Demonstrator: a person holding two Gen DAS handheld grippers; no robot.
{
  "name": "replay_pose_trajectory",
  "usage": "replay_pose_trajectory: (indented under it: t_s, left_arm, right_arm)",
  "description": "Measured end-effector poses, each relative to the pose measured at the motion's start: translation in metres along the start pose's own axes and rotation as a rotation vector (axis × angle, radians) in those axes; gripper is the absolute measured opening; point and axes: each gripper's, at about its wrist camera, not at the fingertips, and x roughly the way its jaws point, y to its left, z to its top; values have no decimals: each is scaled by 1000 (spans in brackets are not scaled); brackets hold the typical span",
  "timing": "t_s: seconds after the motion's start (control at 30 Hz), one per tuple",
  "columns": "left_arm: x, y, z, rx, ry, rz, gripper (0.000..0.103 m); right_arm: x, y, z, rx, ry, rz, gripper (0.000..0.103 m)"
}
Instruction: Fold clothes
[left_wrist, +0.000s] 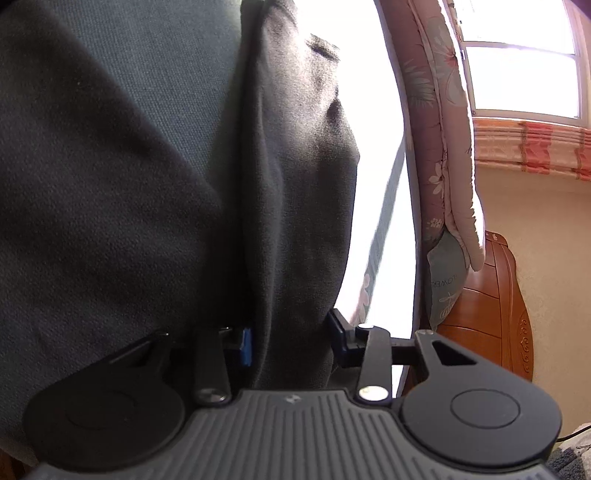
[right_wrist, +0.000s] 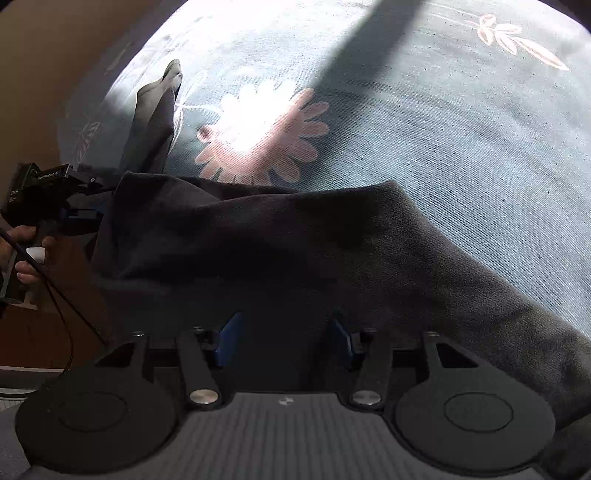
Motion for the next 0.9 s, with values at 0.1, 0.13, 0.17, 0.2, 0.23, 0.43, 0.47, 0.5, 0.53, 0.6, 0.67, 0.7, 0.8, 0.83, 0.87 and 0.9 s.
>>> replay_pose_trajectory:
  t_s: [0.1, 0.13, 0.17, 0.2, 0.23, 0.43, 0.47, 0.5, 0.53, 0.6, 0.67, 0.7, 0.8, 0.83, 0.87, 0.9]
  left_arm:
    - [10, -8, 13, 41, 25, -8, 40]
    - [12, -9, 16, 49, 30, -15, 40]
    - [13, -8, 17, 44, 28, -25, 40]
    - [14, -5, 17, 31, 21, -35, 37]
    - [15, -3, 18, 16, 15, -44, 34]
    - [20, 0, 20, -16, 10, -20, 14]
    - [17, 0, 18, -17, 1, -15, 14]
    - [12, -2, 15, -16, -14, -17, 12]
    - [7, -6, 12, -16, -31, -29, 12]
    - [3, -9, 10, -10, -52, -31, 12]
    - [0, -10, 10, -3, -69, -25, 12]
    - [-1, -11, 10, 1, -77, -22, 12]
    - [-5, -13, 9, 13, -102, -13, 9]
    - [-7, -14, 9, 17, -111, -10, 6]
    - [-8, -15, 9, 21, -119, -7, 6]
    - [-11, -16, 7, 23, -132, 0, 5]
  right_arm:
    - [9, -1, -3, 20, 6, 30, 65]
    - [9, -3, -3, 34, 0, 49, 69]
    - [9, -5, -3, 48, -6, 67, 72]
    - [9, -6, -4, 56, -10, 77, 72]
    - [9, -8, -4, 59, -11, 84, 72]
    - [9, -17, -4, 113, -19, 142, 79]
    - [8, -17, -4, 118, -20, 145, 79]
    - [8, -18, -4, 118, -19, 148, 79]
    - [8, -17, -5, 111, -19, 147, 79]
    - [9, -15, -4, 93, -15, 141, 79]
    - [9, -14, -4, 82, -12, 139, 80]
    - [10, -14, -4, 79, -12, 140, 80]
    - [11, -13, -4, 79, -11, 148, 84]
    - [11, -12, -3, 76, -9, 147, 84]
    - [11, -11, -3, 68, -6, 143, 84]
    - [10, -10, -3, 60, -4, 139, 84]
